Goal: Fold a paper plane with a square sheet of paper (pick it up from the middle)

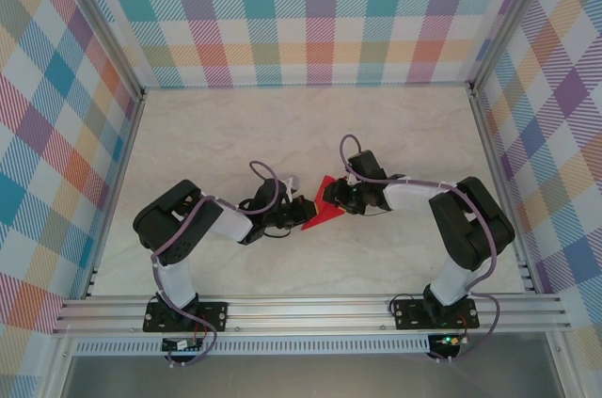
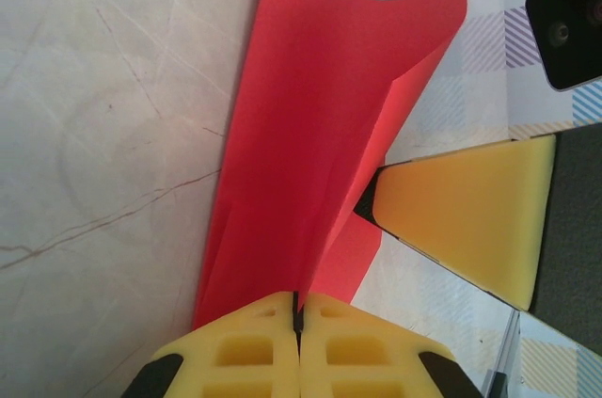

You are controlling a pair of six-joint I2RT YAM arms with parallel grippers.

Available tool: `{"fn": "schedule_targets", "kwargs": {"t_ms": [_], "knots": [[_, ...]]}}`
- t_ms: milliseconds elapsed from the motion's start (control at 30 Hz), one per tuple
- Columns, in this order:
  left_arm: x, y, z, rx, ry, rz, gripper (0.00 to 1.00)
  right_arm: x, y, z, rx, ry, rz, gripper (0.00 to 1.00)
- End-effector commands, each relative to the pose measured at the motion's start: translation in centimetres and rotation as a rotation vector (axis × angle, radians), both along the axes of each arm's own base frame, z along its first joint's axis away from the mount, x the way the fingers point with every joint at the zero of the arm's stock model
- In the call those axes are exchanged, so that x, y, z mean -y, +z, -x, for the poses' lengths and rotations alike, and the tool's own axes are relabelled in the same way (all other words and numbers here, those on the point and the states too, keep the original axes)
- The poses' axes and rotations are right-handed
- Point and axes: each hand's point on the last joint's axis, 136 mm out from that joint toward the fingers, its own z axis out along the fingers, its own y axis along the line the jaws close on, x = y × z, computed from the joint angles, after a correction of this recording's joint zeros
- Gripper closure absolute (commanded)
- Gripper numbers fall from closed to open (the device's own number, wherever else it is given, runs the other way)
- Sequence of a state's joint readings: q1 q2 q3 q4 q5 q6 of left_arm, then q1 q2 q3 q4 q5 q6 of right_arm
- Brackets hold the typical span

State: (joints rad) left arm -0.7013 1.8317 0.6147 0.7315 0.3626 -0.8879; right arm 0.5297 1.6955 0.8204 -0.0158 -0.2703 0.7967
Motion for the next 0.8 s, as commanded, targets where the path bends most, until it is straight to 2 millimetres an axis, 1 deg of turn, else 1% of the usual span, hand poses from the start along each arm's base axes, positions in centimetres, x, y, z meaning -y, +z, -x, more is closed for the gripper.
{"fn": "schedule_targets", "kwargs": {"t_ms": [0,133,233,367,500,600,767], "knots": [[0.2,0.4,-0.5,-0.023,0.003,0.024,0.94,0.0,0.2,-0.9,0.000,-0.018,-0.001,0.55],[0.3,0.5,-0.5,-0.028,0.004,0.032,0.93,0.1,0.1,-1.0,-0.003,-0.028,0.008,0.56],[0.3,0.9,-0.5,-0.025,0.001,0.038,0.90,0.5,-0.6,-0.8,-0.024,-0.042,0.036,0.56],[0.1,1.4,-0.3,-0.014,-0.011,0.035,0.80,1.1,-1.6,-0.6,-0.061,-0.068,0.070,0.57],[-0.6,1.6,0.0,0.014,-0.025,-0.016,0.72,1.6,-2.2,-0.5,-0.095,-0.099,0.102,0.56],[-1.1,2.2,0.3,0.059,-0.052,-0.056,0.70,1.9,-2.7,-0.4,-0.117,-0.116,0.120,0.56],[-1.7,2.3,1.2,0.141,-0.127,-0.121,0.67,2.0,-3.0,-0.2,-0.138,-0.131,0.127,0.56]]}}
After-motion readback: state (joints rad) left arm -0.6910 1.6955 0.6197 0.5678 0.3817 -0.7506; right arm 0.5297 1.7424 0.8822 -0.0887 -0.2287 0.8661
